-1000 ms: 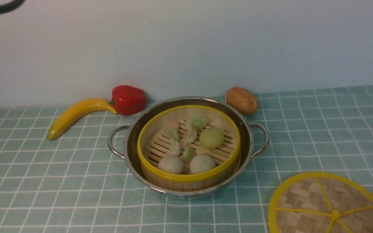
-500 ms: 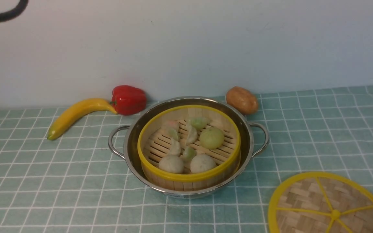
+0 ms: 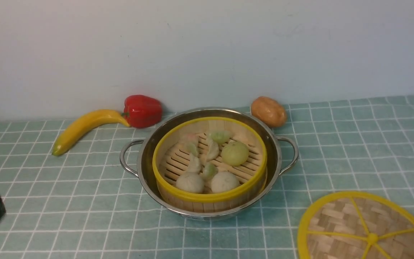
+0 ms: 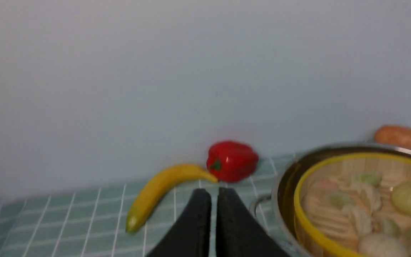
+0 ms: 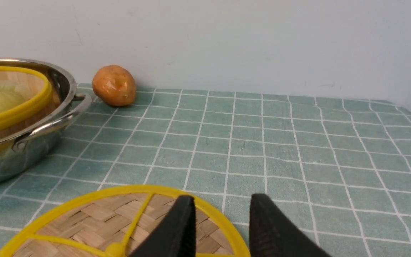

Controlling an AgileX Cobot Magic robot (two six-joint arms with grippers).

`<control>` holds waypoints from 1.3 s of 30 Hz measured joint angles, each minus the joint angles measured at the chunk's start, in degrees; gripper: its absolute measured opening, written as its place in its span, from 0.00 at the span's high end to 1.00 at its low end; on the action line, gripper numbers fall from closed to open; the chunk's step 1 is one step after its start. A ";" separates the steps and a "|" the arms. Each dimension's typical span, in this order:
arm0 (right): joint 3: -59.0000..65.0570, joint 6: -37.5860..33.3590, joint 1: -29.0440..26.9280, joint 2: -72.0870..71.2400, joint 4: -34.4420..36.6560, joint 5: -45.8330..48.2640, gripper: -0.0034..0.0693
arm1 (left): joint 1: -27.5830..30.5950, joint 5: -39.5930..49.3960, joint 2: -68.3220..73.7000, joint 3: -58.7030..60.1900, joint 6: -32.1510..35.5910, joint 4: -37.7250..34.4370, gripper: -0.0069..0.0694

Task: Place the steamer in the pot on the blue tablecloth, and put the lid on the steamer.
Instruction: 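Move the gripper down to the bamboo steamer lid and grasp its center knob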

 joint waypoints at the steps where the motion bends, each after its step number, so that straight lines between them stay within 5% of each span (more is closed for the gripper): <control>1: 0.00 0.00 0.00 0.00 0.00 0.00 0.62 | 0.27 0.00 -1.64 1.39 0.02 0.00 0.88; 15: 0.00 0.00 0.00 0.00 0.00 0.00 0.62 | 3.93 -0.78 -24.84 27.42 0.93 0.00 0.84; 39: 0.00 0.00 0.00 0.00 0.00 0.00 0.62 | 3.93 -0.57 -26.52 27.97 0.93 0.00 0.81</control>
